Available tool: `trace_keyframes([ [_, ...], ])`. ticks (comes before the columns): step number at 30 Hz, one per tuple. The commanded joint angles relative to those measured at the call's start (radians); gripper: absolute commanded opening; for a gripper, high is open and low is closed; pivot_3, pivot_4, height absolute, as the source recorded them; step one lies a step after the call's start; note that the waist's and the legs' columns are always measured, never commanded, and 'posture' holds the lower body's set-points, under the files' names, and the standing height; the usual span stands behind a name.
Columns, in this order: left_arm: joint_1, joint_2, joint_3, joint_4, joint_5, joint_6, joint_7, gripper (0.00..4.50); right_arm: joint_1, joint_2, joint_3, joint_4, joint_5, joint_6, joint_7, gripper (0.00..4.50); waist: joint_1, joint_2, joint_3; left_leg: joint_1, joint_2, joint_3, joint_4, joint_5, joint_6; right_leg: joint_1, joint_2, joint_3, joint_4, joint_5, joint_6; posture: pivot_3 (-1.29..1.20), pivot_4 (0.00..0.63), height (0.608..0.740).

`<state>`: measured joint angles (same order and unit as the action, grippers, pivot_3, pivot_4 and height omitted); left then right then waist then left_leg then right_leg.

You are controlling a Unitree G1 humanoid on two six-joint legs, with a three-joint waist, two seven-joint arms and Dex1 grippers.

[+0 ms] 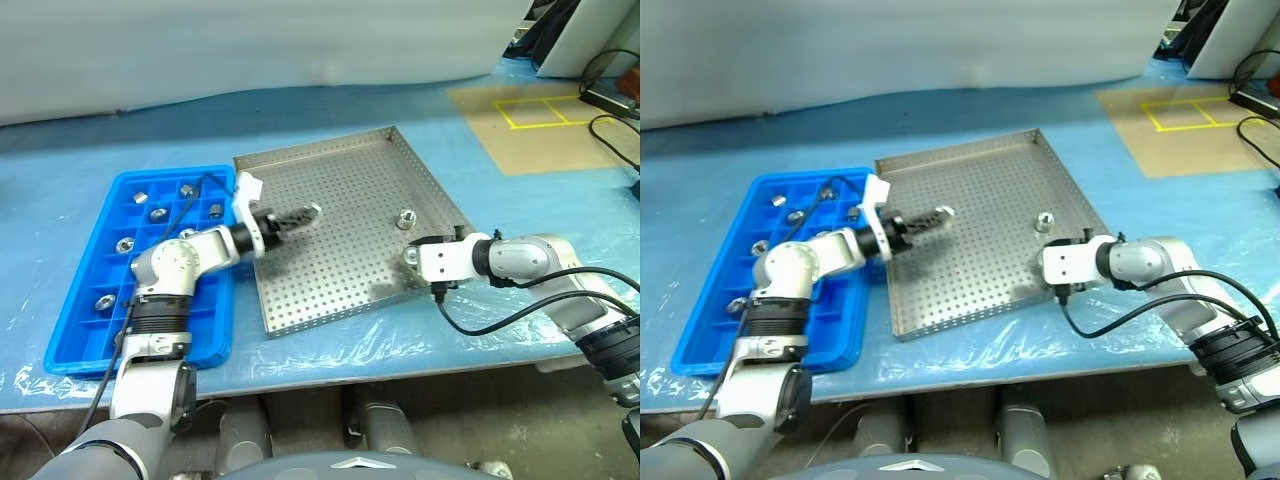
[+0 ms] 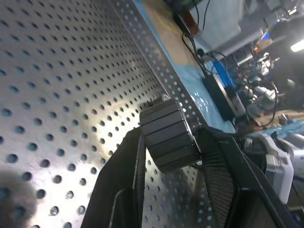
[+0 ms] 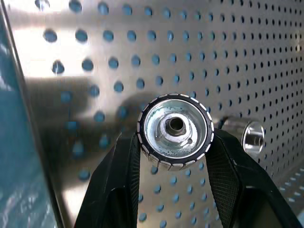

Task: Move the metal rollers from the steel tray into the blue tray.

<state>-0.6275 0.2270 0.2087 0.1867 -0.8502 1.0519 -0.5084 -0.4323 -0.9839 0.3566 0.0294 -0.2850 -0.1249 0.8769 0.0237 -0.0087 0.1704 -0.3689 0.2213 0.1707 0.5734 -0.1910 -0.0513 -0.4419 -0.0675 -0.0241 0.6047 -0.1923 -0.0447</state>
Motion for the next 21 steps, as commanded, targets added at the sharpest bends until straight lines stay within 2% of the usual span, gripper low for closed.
trace_keyframes([
  [1, -0.005, -0.026, -0.008, -0.039, -0.007, -0.005, 0.002, 1.68, -0.007, -0.022, -0.054, 0.009, -0.008, -0.073, -0.004, 1.60, 0.000, 0.000, 0.000, 0.000, 0.000, 0.000, 0.000, 0.000, 0.000, 0.000, 0.000, 0.000, 0.000, 0.000, -0.001, -0.13, 0.150, 0.740],
  [8, 0.011, -0.034, -0.005, -0.053, 0.007, -0.023, 0.013, 1.68, -0.052, 0.103, -0.103, 0.007, 0.074, 0.017, -0.005, 1.60, -0.010, -0.001, 0.001, -0.001, 0.000, 0.001, 0.003, 0.000, 0.007, -0.001, 0.000, 0.000, 0.000, 0.002, -0.003, -0.13, 0.150, 0.740],
  [14, 0.046, 0.030, -0.100, -0.112, 0.107, -0.093, -0.045, 1.68, -0.060, 0.209, -0.193, -0.013, 0.233, 0.229, 0.026, 1.60, -0.008, -0.001, 0.001, 0.000, 0.000, 0.001, 0.003, 0.000, 0.008, -0.001, -0.001, 0.000, 0.001, 0.002, -0.003, -0.12, 0.150, 0.740],
  [21, 0.052, 0.075, -0.186, -0.115, 0.202, -0.175, -0.107, 1.68, 0.028, 0.233, -0.193, 0.032, 0.258, 0.287, 0.043, 1.60, 0.002, -0.001, 0.001, 0.000, 0.000, 0.001, 0.003, 0.000, 0.008, 0.000, -0.002, -0.001, 0.001, 0.002, -0.004, -0.14, 0.150, 0.740],
])
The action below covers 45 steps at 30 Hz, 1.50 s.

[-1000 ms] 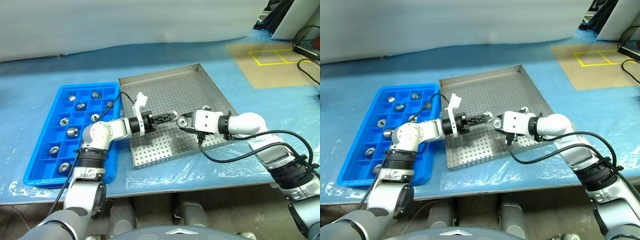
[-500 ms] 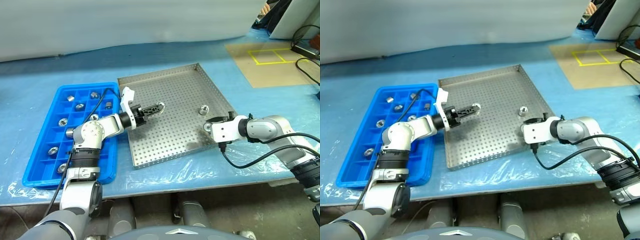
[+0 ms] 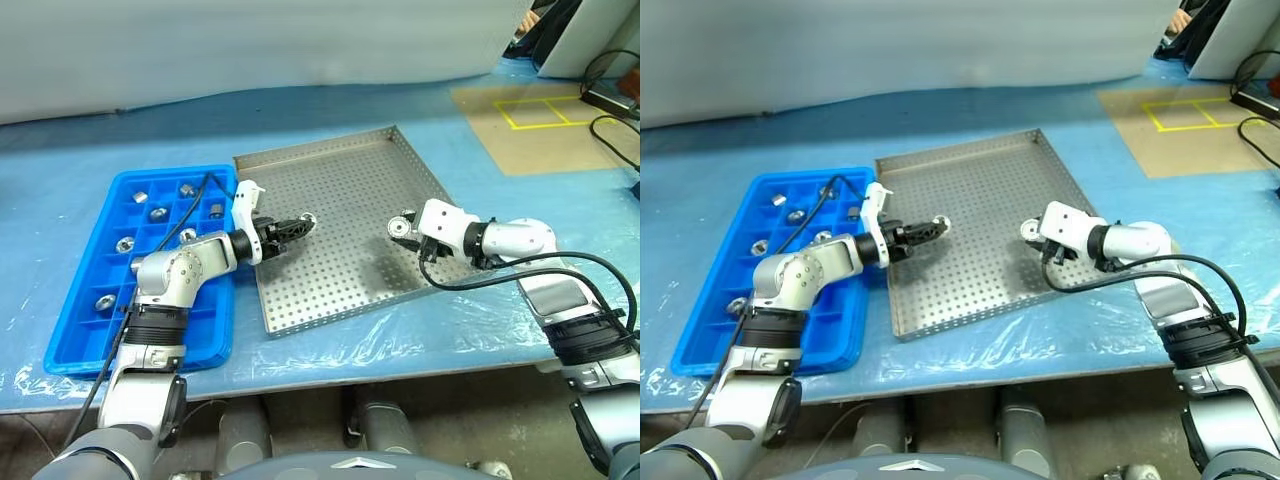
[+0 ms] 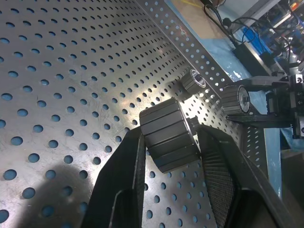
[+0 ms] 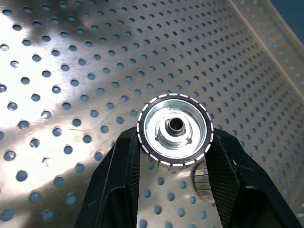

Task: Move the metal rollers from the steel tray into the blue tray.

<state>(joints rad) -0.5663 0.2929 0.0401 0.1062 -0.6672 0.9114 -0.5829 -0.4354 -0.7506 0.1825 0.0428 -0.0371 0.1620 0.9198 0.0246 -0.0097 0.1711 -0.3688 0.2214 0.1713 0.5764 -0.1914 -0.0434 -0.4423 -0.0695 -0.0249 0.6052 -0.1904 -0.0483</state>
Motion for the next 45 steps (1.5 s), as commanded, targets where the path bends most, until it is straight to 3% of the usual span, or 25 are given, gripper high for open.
trace_keyframes([
  [1, -0.009, 0.009, -0.021, -0.032, 0.025, -0.038, -0.038, 1.68, 0.039, 0.001, -0.020, 0.027, 0.011, 0.000, 0.000, 1.60, 0.001, 0.000, 0.000, 0.000, 0.000, 0.000, 0.000, 0.000, 0.000, 0.000, 0.000, 0.000, 0.000, 0.000, 0.000, -0.14, 0.150, 0.740],
  [3, -0.009, 0.006, -0.028, -0.029, 0.036, -0.044, -0.046, 1.68, 0.049, 0.016, -0.030, 0.028, 0.036, 0.022, 0.007, 1.60, -0.002, 0.000, 0.000, 0.000, -0.001, 0.001, 0.000, 0.000, 0.000, 0.000, -0.001, 0.000, 0.000, 0.000, 0.000, -0.15, 0.150, 0.740],
  [10, -0.013, 0.000, -0.038, -0.020, 0.056, -0.047, -0.063, 1.65, 0.072, 0.048, -0.045, 0.019, 0.047, 0.035, -0.023, 3.90, -0.008, 0.000, 0.000, 0.002, 0.000, 0.001, 0.000, 0.000, 0.000, 0.001, -0.001, 0.000, 0.001, 0.000, 0.000, -0.16, 0.150, 0.740],
  [15, -0.030, 0.004, 0.005, -0.051, 0.020, -0.021, -0.065, 1.65, 0.037, 0.061, -0.109, -0.057, 0.130, 0.116, -0.015, 3.90, -0.009, 0.000, 0.000, 0.001, -0.001, 0.001, 0.000, 0.000, 0.000, 0.001, -0.001, 0.000, 0.000, 0.000, 0.000, -0.17, 0.150, 0.740],
  [22, -0.003, 0.039, 0.044, -0.188, -0.028, -0.011, -0.078, 1.65, 0.007, 0.003, -0.178, -0.226, 0.328, 0.371, 0.088, 3.90, -0.007, 0.001, 0.000, 0.001, -0.001, 0.001, -0.001, 0.000, 0.000, 0.001, -0.001, 0.000, 0.000, 0.000, 0.000, -0.15, 0.150, 0.740],
  [27, 0.013, 0.113, 0.088, -0.256, -0.024, -0.041, -0.085, 1.65, -0.067, 0.075, -0.180, -0.277, 0.431, 0.501, 0.047, 3.90, -0.011, 0.001, 0.000, 0.002, 0.000, 0.001, -0.001, 0.000, -0.001, 0.001, 0.000, 0.000, 0.001, 0.000, 0.000, -0.12, 0.150, 0.740],
  [34, -0.020, 0.226, 0.082, -0.291, 0.116, -0.197, -0.055, 1.65, -0.180, 0.273, -0.165, -0.203, 0.433, 0.532, -0.120, 3.90, 0.008, 0.001, 0.001, 0.002, 0.000, 0.000, -0.001, 0.000, -0.007, 0.000, 0.000, 0.000, 0.001, 0.000, 0.000, -0.01, 0.150, 0.740],
  [38, 0.057, 0.272, 0.060, -0.367, 0.215, -0.348, -0.064, 1.65, -0.171, 0.285, -0.058, -0.180, 0.354, 0.440, -0.099, 3.90, 0.023, 0.001, 0.001, 0.001, 0.000, 0.000, -0.005, 0.002, -0.011, 0.000, 0.000, -0.001, -0.001, -0.001, 0.001, 0.03, 0.150, 0.740],
  [45, 0.252, 0.327, 0.133, -0.492, 0.232, -0.409, -0.076, 1.65, -0.232, 0.319, -0.018, -0.080, 0.341, 0.373, -0.062, 3.90, 0.032, 0.001, 0.001, 0.000, 0.000, 0.000, -0.007, 0.002, -0.013, -0.002, 0.000, -0.001, 0.000, -0.002, 0.001, 0.10, 0.150, 0.740],
])
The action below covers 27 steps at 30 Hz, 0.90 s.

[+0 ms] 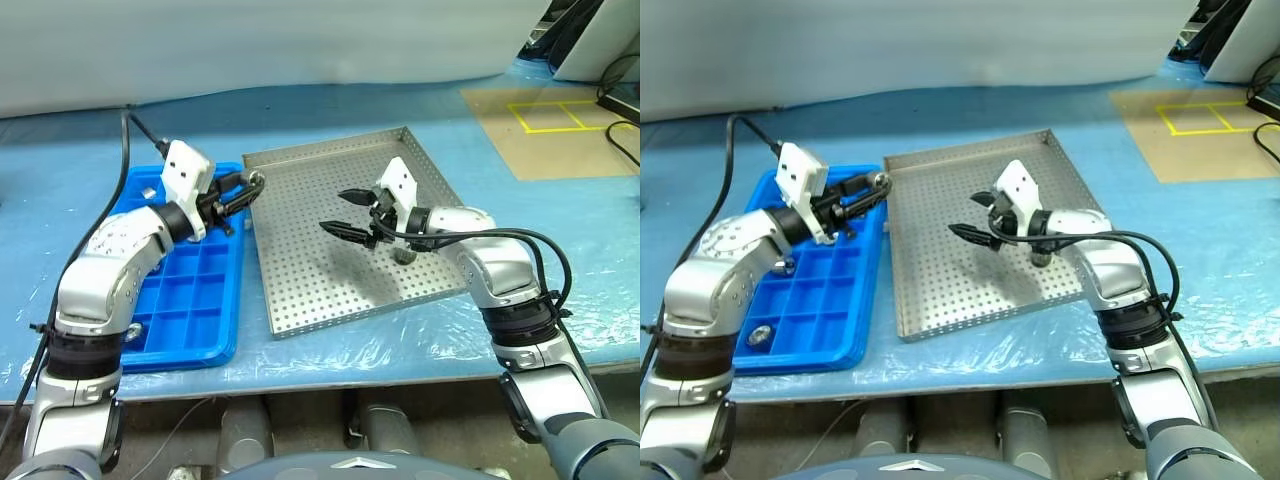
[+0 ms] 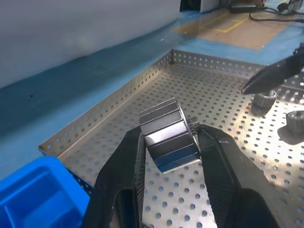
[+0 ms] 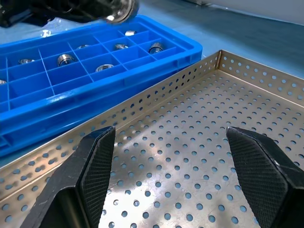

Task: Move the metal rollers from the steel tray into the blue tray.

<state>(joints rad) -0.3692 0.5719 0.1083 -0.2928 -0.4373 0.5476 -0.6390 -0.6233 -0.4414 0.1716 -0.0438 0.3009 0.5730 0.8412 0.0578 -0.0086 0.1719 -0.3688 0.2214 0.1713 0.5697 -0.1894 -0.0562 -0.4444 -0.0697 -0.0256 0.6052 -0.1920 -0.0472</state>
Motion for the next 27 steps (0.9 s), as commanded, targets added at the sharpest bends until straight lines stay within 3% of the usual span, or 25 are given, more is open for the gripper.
trace_keyframes([
  [1, 0.096, 0.066, 0.082, -0.113, 0.003, -0.048, -0.029, 1.65, -0.053, 0.015, -0.004, 0.019, 0.002, -0.045, 0.023, 3.90, -0.004, 0.000, 0.000, 0.001, 0.000, 0.000, 0.000, 0.000, -0.001, 0.000, 0.000, 0.000, 0.001, 0.000, 0.000, 0.11, 0.150, 0.740],
  [10, 0.345, 0.102, 0.259, -0.201, -0.014, -0.048, 0.000, 1.65, -0.108, 0.049, 0.038, 0.094, -0.009, -0.086, 0.100, 3.90, 0.023, 0.000, 0.000, 0.003, 0.000, 0.000, -0.002, 0.002, -0.003, 0.000, 0.000, 0.000, 0.001, 0.000, -0.001, 0.18, 0.150, 0.740],
  [17, 0.425, 0.029, 0.264, -0.192, 0.001, -0.069, 0.062, 1.65, -0.148, 0.094, 0.073, 0.170, -0.044, -0.138, 0.133, 3.90, 0.047, 0.000, 0.000, 0.002, 0.001, -0.001, -0.003, 0.002, -0.003, -0.001, 0.000, -0.001, 0.001, 0.000, -0.001, 0.25, 0.150, 0.740],
  [27, 0.542, -0.004, 0.250, -0.179, 0.014, -0.056, 0.074, 1.65, -0.144, 0.083, 0.065, 0.198, -0.072, -0.172, 0.145, 3.90, 0.045, 0.000, 0.000, 0.001, 0.001, -0.001, -0.004, 0.002, -0.003, -0.002, 0.000, -0.001, 0.001, 0.000, -0.001, 0.21, 0.150, 0.740],
])
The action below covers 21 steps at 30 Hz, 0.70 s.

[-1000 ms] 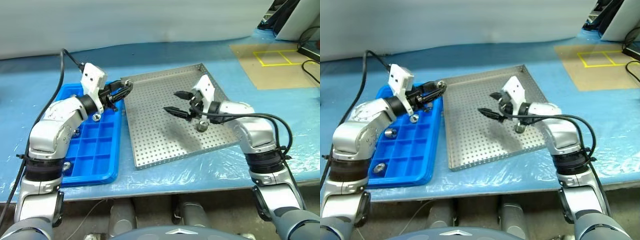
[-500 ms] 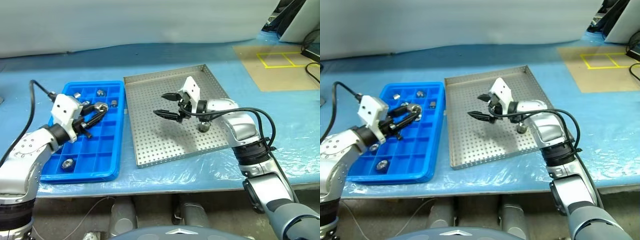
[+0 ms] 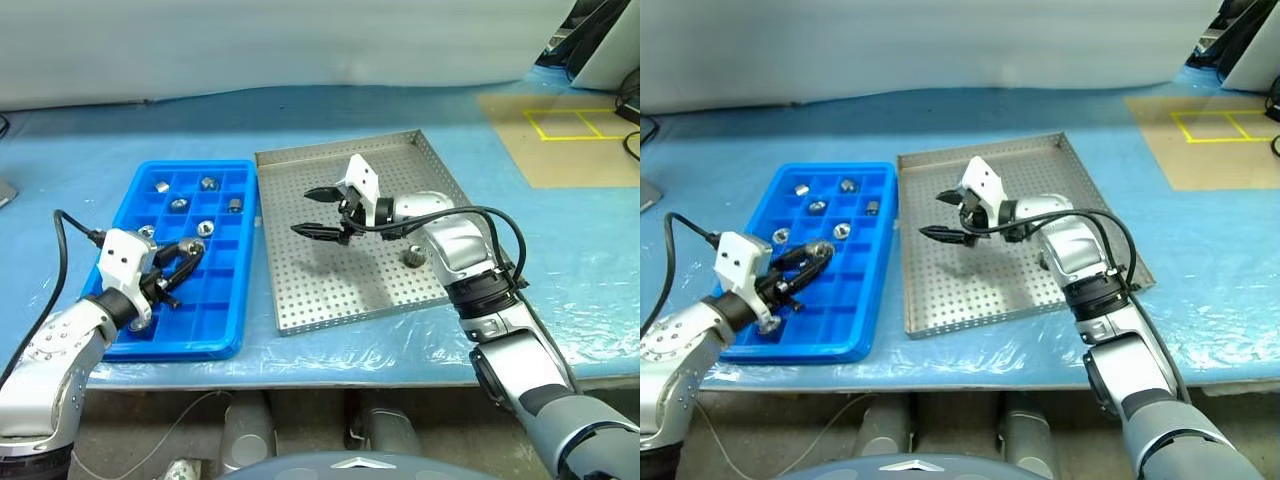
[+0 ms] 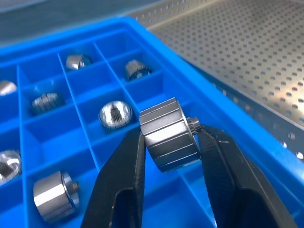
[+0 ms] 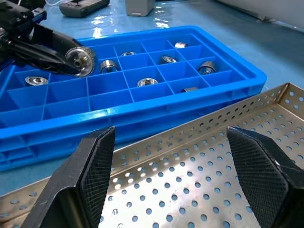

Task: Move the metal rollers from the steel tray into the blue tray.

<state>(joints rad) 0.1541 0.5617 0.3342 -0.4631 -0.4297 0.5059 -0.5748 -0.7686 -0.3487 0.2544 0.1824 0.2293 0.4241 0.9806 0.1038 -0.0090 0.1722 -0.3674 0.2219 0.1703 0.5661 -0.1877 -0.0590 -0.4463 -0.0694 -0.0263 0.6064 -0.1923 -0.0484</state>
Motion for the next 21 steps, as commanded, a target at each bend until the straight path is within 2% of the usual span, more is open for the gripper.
trace_keyframes([
  [1, 0.028, 0.010, 0.027, -0.009, 0.000, -0.006, 0.005, 1.65, 0.007, -0.012, -0.017, -0.032, -0.002, -0.025, 0.005, 3.90, -0.001, 0.000, 0.000, 0.000, 0.000, 0.000, 0.000, 0.000, 0.000, 0.000, 0.000, 0.000, 0.000, 0.000, 0.000, 0.21, 0.150, 0.740],
  [13, 0.066, 0.071, 0.017, 0.007, -0.023, 0.044, -0.056, 1.65, 0.026, -0.009, -0.019, -0.024, -0.025, -0.050, -0.011, 3.90, -0.002, 0.000, 0.000, 0.001, 0.000, 0.000, 0.000, 0.000, 0.001, 0.000, 0.000, 0.000, 0.001, 0.000, 0.000, 0.20, 0.150, 0.740],
  [14, 0.064, 0.072, 0.017, 0.009, -0.023, 0.045, -0.059, 2.11, 0.027, -0.009, -0.019, -0.023, -0.027, -0.052, -0.012, 3.93, -0.002, 0.000, 0.000, 0.001, 0.000, 0.000, 0.000, 0.000, 0.001, 0.000, 0.000, 0.000, 0.000, 0.000, 0.000, 0.20, 0.150, 0.740],
  [17, 0.048, 0.085, 0.011, 0.009, -0.018, 0.050, -0.064, 2.93, 0.030, -0.010, -0.021, -0.025, -0.029, -0.052, -0.015, 3.93, -0.003, 0.000, 0.000, 0.001, 0.000, 0.000, 0.000, 0.000, 0.001, 0.000, 0.000, 0.000, 0.001, 0.000, 0.000, 0.19, 0.150, 0.740],
  [21, -0.025, 0.095, 0.016, -0.001, -0.058, 0.074, -0.075, 2.93, 0.036, -0.025, -0.029, -0.030, -0.033, -0.051, -0.021, 3.93, -0.002, 0.000, 0.000, 0.001, 0.000, 0.000, 0.001, 0.000, 0.001, 0.000, 0.000, 0.000, 0.002, 0.000, 0.000, 0.17, 0.150, 0.740],
])
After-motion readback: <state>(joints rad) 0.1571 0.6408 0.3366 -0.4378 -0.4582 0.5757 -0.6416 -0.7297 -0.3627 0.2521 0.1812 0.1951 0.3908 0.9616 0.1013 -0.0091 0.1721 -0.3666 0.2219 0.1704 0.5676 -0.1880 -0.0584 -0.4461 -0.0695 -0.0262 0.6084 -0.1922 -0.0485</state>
